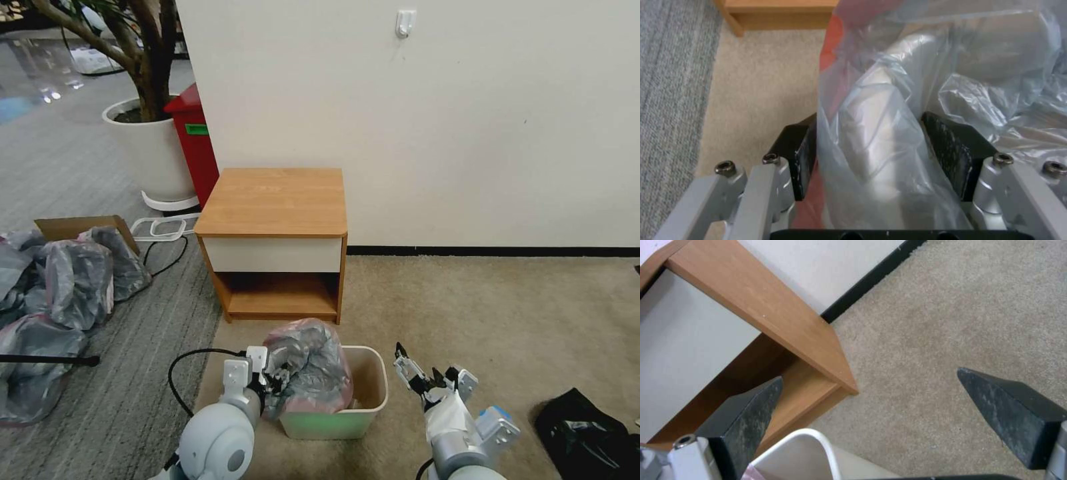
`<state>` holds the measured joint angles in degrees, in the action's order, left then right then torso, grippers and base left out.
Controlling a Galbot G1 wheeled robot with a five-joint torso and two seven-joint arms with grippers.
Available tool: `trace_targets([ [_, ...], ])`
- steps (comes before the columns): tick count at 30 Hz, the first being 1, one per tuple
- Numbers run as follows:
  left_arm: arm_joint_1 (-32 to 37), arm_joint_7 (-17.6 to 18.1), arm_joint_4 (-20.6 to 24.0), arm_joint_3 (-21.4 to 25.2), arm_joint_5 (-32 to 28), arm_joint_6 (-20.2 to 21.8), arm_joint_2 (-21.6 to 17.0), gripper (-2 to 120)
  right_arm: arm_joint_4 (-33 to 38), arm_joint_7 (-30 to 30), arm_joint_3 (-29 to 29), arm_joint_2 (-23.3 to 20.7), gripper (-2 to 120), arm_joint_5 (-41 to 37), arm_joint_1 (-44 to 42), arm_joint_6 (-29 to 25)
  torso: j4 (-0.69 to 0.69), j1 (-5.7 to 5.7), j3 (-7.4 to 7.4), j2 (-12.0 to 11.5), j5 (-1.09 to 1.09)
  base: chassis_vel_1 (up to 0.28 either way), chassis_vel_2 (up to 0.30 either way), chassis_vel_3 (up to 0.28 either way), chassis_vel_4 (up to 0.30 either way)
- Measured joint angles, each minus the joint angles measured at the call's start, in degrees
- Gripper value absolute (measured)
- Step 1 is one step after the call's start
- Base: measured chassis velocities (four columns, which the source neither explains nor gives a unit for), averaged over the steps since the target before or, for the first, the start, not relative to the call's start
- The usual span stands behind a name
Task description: Pick up the garbage bag from the table and place it over the trash can.
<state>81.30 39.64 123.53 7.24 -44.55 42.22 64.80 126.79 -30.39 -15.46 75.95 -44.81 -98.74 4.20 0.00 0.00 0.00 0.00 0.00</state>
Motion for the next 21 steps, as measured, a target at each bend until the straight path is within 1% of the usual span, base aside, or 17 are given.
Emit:
trace_targets([
  [3,-0.28,1.62,-0.55,-0.53,-1.59,-0.02,0.14,61,-0.57,-0.02,0.15,0.24,100,0.00,0.28,0.01,0.00,0.00,0.00,0.00,0.00,0.000,0.000,0.000,0.000],
  [10,-0.74,2.02,-1.26,-1.02,-2.14,-0.05,0.81,60,-0.86,-0.04,0.27,0.33,100,0.12,0.48,0.01,0.00,0.00,0.00,0.00,0.00,0.000,0.000,0.000,0.000],
  [12,-0.79,2.02,-1.47,-1.11,-2.18,-0.06,1.02,53,-0.86,-0.05,0.22,0.26,100,0.13,0.50,0.01,0.00,0.00,0.00,0.00,0.00,0.000,0.000,0.000,0.000],
  [13,-0.79,2.02,-1.47,-1.11,-2.18,-0.06,1.02,53,-0.86,-0.05,0.22,0.26,100,0.13,0.50,0.01,0.00,0.00,0.00,0.00,0.00,0.000,0.000,0.000,0.000],
  [15,-0.78,2.02,-1.84,-1.11,-2.18,-0.09,1.39,43,-0.83,-0.06,0.16,0.17,100,0.16,0.51,0.02,0.00,0.00,0.00,0.00,0.00,0.000,0.000,0.000,0.000],
  [17,-0.76,2.02,-2.01,-1.06,-2.17,-0.13,1.65,36,-0.71,-0.06,0.15,0.08,100,0.28,0.56,0.02,0.00,0.00,0.00,0.00,0.01,0.000,0.000,0.000,0.000],
  [18,-0.76,2.02,-2.01,-1.06,-2.17,-0.13,1.65,36,-0.71,-0.06,0.15,0.08,100,0.28,0.56,0.02,0.00,0.00,0.00,0.00,0.01,0.000,0.000,0.000,0.000],
  [20,-0.76,2.03,-2.23,-0.94,-2.15,-0.20,1.97,25,-0.50,0.08,0.31,-0.25,100,1.06,0.72,0.05,0.00,0.00,-0.01,0.00,0.01,0.000,0.000,0.000,0.000],
  [21,-0.76,2.03,-2.23,-0.94,-2.15,-0.20,1.97,25,-0.50,0.08,0.31,-0.25,100,1.06,0.72,0.05,0.00,0.00,-0.01,0.00,0.01,0.000,0.000,0.000,0.000],
])
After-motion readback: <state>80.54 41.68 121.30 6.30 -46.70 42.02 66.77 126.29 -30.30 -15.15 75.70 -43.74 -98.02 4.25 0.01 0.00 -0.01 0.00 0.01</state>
